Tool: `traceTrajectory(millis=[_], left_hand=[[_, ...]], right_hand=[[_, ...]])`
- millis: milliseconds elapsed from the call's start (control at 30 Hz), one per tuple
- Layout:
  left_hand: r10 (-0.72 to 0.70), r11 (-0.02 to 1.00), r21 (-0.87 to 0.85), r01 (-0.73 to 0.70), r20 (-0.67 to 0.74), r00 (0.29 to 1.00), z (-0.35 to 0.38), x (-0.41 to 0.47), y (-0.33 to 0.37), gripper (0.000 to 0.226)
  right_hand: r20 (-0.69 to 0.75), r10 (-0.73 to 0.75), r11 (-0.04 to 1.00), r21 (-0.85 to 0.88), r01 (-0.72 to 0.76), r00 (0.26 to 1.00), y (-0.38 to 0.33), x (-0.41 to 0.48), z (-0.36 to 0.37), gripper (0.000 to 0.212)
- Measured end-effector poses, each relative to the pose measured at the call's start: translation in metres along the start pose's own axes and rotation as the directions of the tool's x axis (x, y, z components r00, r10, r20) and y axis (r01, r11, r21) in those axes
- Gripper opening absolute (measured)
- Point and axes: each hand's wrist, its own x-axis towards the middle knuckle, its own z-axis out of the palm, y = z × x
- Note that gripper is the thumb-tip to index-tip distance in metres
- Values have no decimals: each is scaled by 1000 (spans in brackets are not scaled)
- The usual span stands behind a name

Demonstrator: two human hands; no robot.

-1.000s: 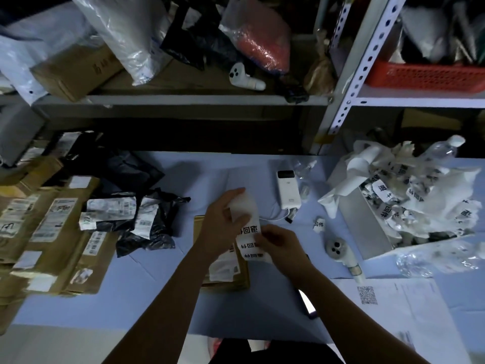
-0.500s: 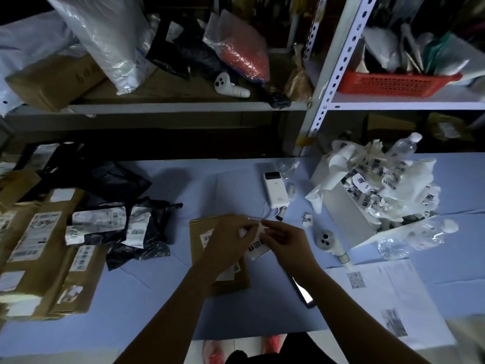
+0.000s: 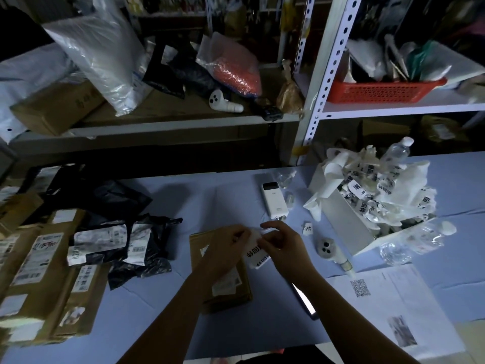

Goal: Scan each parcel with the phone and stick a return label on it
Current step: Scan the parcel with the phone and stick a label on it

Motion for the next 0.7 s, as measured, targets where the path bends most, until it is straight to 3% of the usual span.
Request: traceTrajectory(millis=[67, 133, 233, 300, 367, 400, 433, 500, 600, 700], left_hand=[[-36, 993, -119, 17, -159, 987, -4, 3, 1, 28], [-29, 979, -203, -26, -264, 964, -13, 7, 4, 25], [-57, 955, -293, -41, -318, 946, -25, 10, 2, 9], [-77, 927, -373, -44, -303, 950, -30, 9, 1, 10], [-84, 901, -431, -46, -277, 957, -33, 5, 1, 21], [-84, 893, -447, -43, -259, 962, -34, 2, 0, 25], [-84, 886, -461, -38, -240, 967, -35, 0, -1, 27], [-79, 880, -474, -32, -212, 974, -38, -5, -5, 25], [-55, 858, -512, -42, -172, 984, -51, -15, -11, 28], [-62, 808, -590, -2, -88, 994, -69, -22, -15, 33]], right_hand=[[-49, 43, 995, -88, -47, 998, 4, 5, -3, 25], [-195, 96, 950, -276, -149, 976, 10, 11, -15, 23], [-399, 138, 801, -493, -340, 906, 14, 13, -27, 38], [-350, 100, 823, -497, -275, 931, 9, 15, -19, 43], [-157, 182, 957, -200, -212, 971, -5, 19, -2, 36], [-12, 275, 961, 26, -274, 961, -14, 21, 8, 32], [143, 351, 899, 224, -375, 926, -23, 22, 18, 28], [373, 399, 746, 399, -534, 837, -37, 23, 31, 24], [448, 384, 667, 470, -578, 807, -39, 23, 40, 39], [350, 370, 713, 486, -504, 861, -36, 22, 42, 43]])
